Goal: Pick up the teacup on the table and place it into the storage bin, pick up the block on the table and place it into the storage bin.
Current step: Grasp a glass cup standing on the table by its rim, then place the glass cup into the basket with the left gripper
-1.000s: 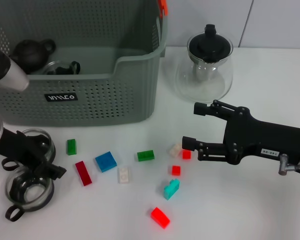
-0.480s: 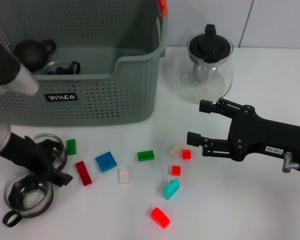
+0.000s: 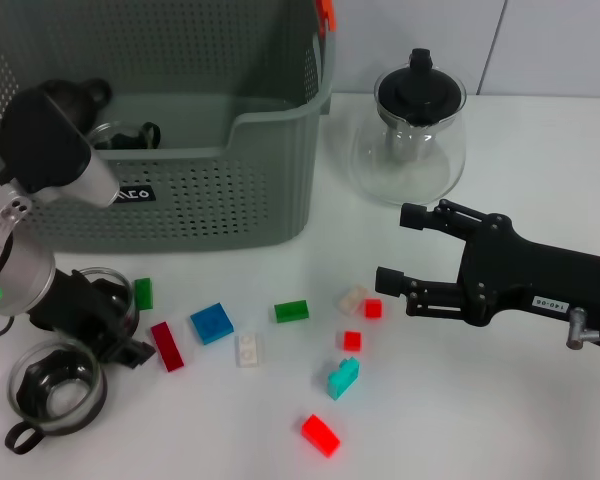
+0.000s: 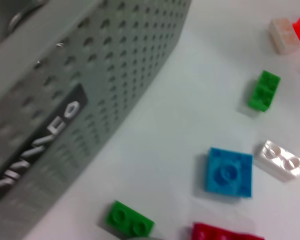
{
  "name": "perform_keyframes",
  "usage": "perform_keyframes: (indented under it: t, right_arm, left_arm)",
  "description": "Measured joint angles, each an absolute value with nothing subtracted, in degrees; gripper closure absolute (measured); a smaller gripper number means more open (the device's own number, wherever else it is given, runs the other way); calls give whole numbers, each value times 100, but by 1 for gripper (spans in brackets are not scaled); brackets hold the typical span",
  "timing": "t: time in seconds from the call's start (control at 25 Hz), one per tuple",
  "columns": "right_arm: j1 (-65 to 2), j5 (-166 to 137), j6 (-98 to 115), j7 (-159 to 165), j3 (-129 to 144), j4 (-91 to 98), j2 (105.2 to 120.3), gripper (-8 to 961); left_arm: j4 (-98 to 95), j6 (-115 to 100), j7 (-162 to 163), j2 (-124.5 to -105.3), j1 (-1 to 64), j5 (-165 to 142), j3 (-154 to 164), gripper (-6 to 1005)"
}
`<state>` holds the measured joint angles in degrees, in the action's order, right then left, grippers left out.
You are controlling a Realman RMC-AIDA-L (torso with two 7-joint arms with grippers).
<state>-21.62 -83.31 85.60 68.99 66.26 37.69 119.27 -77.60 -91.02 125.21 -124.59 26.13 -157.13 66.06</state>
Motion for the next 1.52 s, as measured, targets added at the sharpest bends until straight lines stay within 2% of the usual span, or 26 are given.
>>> perform_keyframes:
  t: [0.48, 0.68, 0.92, 1.12, 1.28, 1.44, 1.48, 1.52]
  right_arm:
    - [-2196, -8332, 8579, 6899, 6600, 3710, 11901, 10]
    - [-2197, -8328, 8587, 6899, 6599, 3709, 11890, 10]
    - [-2197, -8322, 8588, 6899, 6600, 3709, 11883, 10]
    - [-2201, -8310, 8588, 6899, 6601, 3709, 11882, 10]
    - [-2207, -8297, 8586, 6899, 6601, 3709, 11883, 10]
    - [-2207, -8290, 8590, 6899, 6594, 3709, 11883, 10]
    - [-2209, -8288, 8592, 6900, 6592, 3709, 11883, 10]
    - [-2218, -8286, 8594, 6911, 6592, 3709, 11882, 10]
  left_arm:
    - [-8008, -8982, 12945, -12445, 2607, -15979, 6854, 610]
    - [-8054, -9041, 12957, -12437, 2610, -15958, 6845, 821]
    - [-8284, -9421, 12823, -12422, 2625, -15713, 6539, 951]
    - [-8443, -10369, 12279, -12377, 2892, -15097, 5406, 952]
    - [-7977, -11052, 11873, -12161, 3156, -14569, 4470, 953]
    - [-6829, -11677, 11683, -11656, 3352, -13646, 3847, 951]
    - [-6414, -11793, 11669, -11445, 3360, -13188, 3707, 951]
    - [-6160, -11831, 11670, -11310, 3335, -12838, 3640, 951]
